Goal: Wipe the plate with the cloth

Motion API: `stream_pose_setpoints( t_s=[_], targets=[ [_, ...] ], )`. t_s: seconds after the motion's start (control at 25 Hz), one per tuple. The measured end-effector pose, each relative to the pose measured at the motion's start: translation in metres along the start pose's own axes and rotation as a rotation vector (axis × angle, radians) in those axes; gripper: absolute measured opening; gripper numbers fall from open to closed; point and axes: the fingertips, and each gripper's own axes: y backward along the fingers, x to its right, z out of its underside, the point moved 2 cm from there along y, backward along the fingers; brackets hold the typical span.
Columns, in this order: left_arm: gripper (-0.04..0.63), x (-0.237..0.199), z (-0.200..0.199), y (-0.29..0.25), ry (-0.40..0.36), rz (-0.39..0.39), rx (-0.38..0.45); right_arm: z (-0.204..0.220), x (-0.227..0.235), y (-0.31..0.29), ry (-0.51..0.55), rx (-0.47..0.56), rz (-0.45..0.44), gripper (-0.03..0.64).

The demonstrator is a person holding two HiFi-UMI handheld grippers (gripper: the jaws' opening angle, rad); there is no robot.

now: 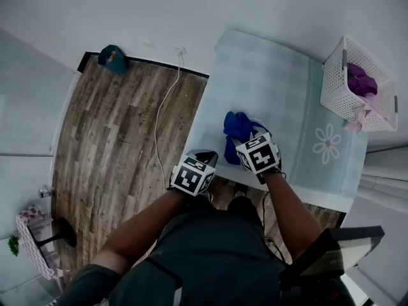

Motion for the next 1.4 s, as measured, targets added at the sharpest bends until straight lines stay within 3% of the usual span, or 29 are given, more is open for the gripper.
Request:
stream_pose_setpoints(
  t_s=[0.28,0.56,0.68,0.84,0.96,1.08,1.16,1.28,1.4],
  targets=[
    [0.008,-0.001,-0.008,-0.004,-0.005,0.019,0.016,0.018,0.021,0.005,0.004,-0.009,0.038,0.153],
    [0.008,0.001,-0.008,-0.017,-0.006,0.033,0.0,0.039,0.049,0.031,-0.07,0.004,0.105,0.153],
    [0.008,-0.005,-0.012,-0.022,0.016,-0.005,0.024,0.036,0.055,0.043,-0.036,0.016,0.124,0.153],
    [0.008,-0.001,-0.015,-0.029,0.033,0.029,0.011,0.018,0.064,0.058,-0.008,0.068,0.15,0.153],
    [0.008,-0.002,-0.017,-0.029,0.027,0.034,0.013,0.005,0.046,0.043,0.027,0.063,0.054,0.153],
    [0.008,-0.008,-0.014,-0.024,0.07,0.025,0.011,0.005,-0.002,0.023,0.13,-0.005,-0.107,0.153],
    [0.008,-0.011,-0.011,-0.022,0.087,0.018,0.01,0.013,-0.022,0.02,0.193,-0.029,-0.166,0.153],
    [0.008,-0.012,-0.007,-0.022,0.091,0.013,0.005,0.034,-0.014,0.02,0.23,-0.07,-0.145,0.153],
    [0.008,-0.01,-0.005,-0.022,0.091,0.012,-0.001,0.035,0.015,0.026,0.172,-0.067,-0.09,0.153]
  ],
)
